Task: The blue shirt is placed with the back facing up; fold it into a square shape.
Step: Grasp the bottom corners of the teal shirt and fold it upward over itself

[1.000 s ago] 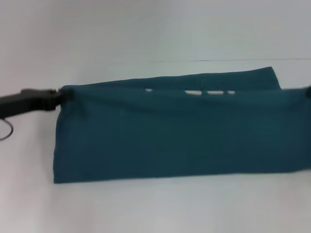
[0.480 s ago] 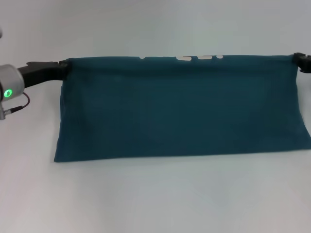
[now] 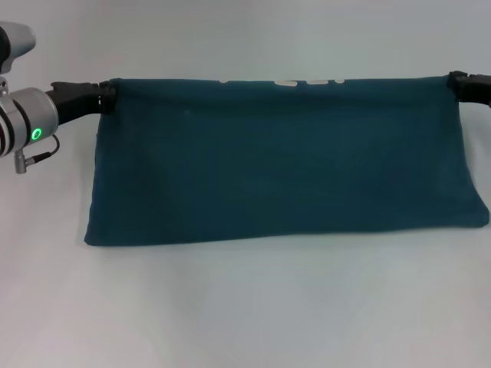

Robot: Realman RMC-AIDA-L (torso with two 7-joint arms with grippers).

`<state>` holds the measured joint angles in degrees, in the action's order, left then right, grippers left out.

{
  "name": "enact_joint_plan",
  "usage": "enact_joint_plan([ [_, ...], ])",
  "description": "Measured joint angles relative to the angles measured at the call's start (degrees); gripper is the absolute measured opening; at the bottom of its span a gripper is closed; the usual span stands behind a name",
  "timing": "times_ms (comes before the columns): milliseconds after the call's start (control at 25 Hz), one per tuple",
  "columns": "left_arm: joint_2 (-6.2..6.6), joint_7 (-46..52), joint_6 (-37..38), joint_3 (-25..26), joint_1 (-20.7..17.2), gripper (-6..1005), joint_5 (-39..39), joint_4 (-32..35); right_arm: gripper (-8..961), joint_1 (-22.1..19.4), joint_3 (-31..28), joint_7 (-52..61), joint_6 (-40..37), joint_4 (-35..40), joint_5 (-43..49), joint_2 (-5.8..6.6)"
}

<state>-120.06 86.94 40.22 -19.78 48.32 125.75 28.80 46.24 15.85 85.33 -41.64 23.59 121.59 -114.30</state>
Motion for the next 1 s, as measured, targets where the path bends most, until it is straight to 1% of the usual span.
enact_joint_plan([
  [360, -0.02, -0.06, -0.41, 0.0, 0.12, 107, -0.9, -0.15, 145, -0.21, 0.65, -0.81, 0.55, -0.19, -1.42, 0.19],
  [520, -0.02, -0.27, -0.43, 0.0, 0.18, 109, -0.9, -0.22, 151, 0.18, 0.92, -1.47, 3.25, -1.11, -1.53, 0.02],
  [720, -0.7, -0.66, -0.64, 0.01, 0.2, 111, -0.96, 0.16, 160, 0.41, 1.17, -2.15, 4.87, -1.48, -1.55, -0.36],
  [840, -0.88, -0.59, -2.55, 0.06, 0.2, 112, -1.3, 0.26, 165, 0.32, 1.15, -2.25, 5.15, -0.96, -2.07, -0.65],
  [920, -1.01, -0.65, -4.51, 0.07, 0.15, 151, -1.88, 0.28, 168, 0.19, 1.15, -2.26, 5.55, -0.91, -2.81, -0.67],
  [1000, -1.16, -0.82, -5.84, 0.05, -0.07, 189, -2.3, 0.32, 240, 0.05, 1.15, -2.27, 5.62, -0.9, -3.14, -0.66],
])
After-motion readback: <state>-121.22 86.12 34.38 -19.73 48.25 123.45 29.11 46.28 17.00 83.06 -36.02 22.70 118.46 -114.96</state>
